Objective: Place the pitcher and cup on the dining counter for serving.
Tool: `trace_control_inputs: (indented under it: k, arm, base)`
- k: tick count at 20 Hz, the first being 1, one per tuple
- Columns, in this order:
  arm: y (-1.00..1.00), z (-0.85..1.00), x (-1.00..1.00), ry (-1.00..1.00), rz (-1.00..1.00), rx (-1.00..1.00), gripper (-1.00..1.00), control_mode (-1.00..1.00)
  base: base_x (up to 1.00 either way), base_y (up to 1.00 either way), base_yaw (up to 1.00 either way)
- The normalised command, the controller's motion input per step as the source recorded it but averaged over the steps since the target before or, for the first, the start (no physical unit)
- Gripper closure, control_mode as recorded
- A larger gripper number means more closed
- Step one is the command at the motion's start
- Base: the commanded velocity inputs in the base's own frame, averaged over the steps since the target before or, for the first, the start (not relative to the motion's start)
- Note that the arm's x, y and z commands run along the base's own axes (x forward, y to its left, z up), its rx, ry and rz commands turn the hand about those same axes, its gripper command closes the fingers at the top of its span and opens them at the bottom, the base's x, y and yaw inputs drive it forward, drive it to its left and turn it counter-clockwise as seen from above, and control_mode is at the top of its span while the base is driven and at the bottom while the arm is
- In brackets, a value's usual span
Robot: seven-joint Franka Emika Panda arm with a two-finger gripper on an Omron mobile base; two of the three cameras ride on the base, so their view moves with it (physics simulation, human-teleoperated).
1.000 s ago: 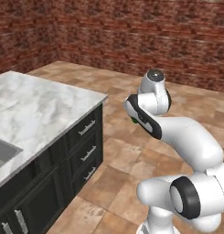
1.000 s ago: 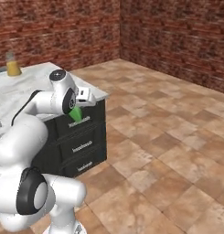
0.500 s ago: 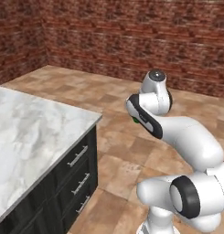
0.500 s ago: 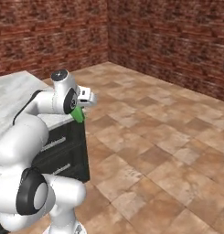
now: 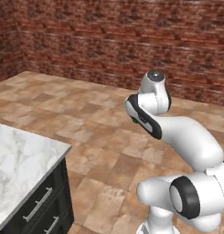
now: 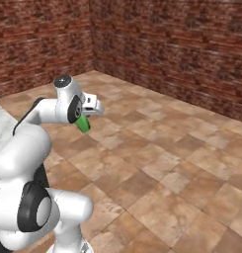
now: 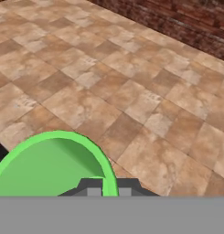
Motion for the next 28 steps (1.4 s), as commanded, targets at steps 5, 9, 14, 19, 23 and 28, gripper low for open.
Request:
trace_control_inputs:
  k: [5, 9, 14, 19, 23, 28]
  arm:
    - [0.0, 0.0, 0.0, 0.0, 0.0, 0.0, 1.0, 1.0]
    - [0.0, 0.0, 0.0, 0.0, 0.0, 0.0, 1.0, 1.0]
    - [0.0, 0.0, 0.0, 0.0, 0.0, 0.0, 1.0, 1.0]
    - [0.0, 0.0, 0.0, 0.0, 0.0, 0.0, 1.0, 1.0]
    - [0.0, 0.0, 0.0, 0.0, 0.0, 0.0, 1.0, 1.0]
    - [0.0, 0.0, 0.0, 0.0, 0.0, 0.0, 1.0, 1.0]
  base:
    - [1.0, -0.06, -0.11]
    - [1.0, 0.0, 0.09]
    - [1.0, 0.0, 0.41]
    - [1.0, -0.08, 0.61]
    - [1.0, -0.15, 0.64]
    - [1.0, -0.38, 0.59]
